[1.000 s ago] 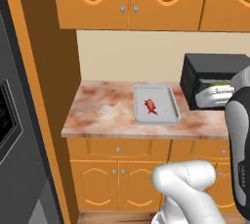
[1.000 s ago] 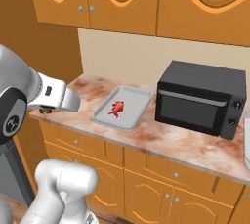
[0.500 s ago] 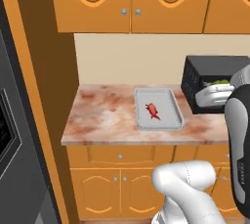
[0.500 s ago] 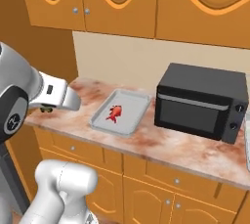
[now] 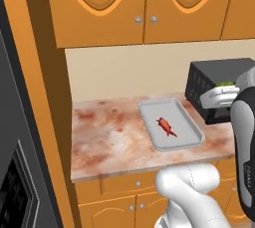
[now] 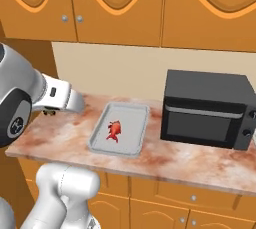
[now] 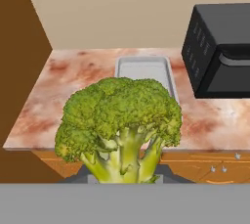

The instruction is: Place one broccoli and one fish in each tupperware on the nearby counter, to pack two identical lunches.

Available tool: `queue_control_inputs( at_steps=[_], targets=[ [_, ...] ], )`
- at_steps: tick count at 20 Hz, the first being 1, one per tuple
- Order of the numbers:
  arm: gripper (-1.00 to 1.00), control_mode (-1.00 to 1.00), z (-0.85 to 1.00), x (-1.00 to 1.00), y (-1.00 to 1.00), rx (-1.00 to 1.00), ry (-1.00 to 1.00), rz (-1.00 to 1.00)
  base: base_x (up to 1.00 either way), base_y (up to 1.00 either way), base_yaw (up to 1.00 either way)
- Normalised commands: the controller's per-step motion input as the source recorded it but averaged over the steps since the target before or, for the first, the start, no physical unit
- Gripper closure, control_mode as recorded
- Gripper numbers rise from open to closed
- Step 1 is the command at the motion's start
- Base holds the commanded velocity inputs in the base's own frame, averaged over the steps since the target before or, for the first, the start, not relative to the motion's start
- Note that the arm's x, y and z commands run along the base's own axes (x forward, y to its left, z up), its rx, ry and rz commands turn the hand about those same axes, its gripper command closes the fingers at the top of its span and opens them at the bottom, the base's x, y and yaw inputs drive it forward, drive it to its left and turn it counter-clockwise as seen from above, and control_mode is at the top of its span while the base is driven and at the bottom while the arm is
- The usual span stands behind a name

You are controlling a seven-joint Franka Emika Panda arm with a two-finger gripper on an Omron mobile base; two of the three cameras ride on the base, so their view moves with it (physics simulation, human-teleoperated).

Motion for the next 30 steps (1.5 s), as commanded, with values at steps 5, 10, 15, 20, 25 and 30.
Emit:
queue_control_inputs(
  at_steps=[5, 10, 15, 20, 25, 30],
  targets=[
    [1.00, -1.00, -0.13, -0.10, -0.07, 0.00, 0.00, -0.04, -0.16, 0.08, -0.20],
    [1.00, -1.00, -0.51, -0.05, -0.49, 0.00, 0.00, -0.10, 0.00, 0.00, 0.00],
    [1.00, -1.00, -0.40, 0.62, -0.42, 0.03, 0.00, 0.00, 0.00, 0.00, 0.00],
    [1.00, -1.00, -0.44, 1.00, -0.01, 0.05, 0.01, 0.04, 0.00, 0.00, 0.00],
    [1.00, -1.00, -0.65, 1.00, 0.00, 0.01, 0.12, 0.06, 0.00, 0.00, 0.00],
    [1.00, -1.00, -0.59, 0.99, 0.00, 0.00, 0.15, 0.04, 0.00, 0.00, 0.00]
  ],
)
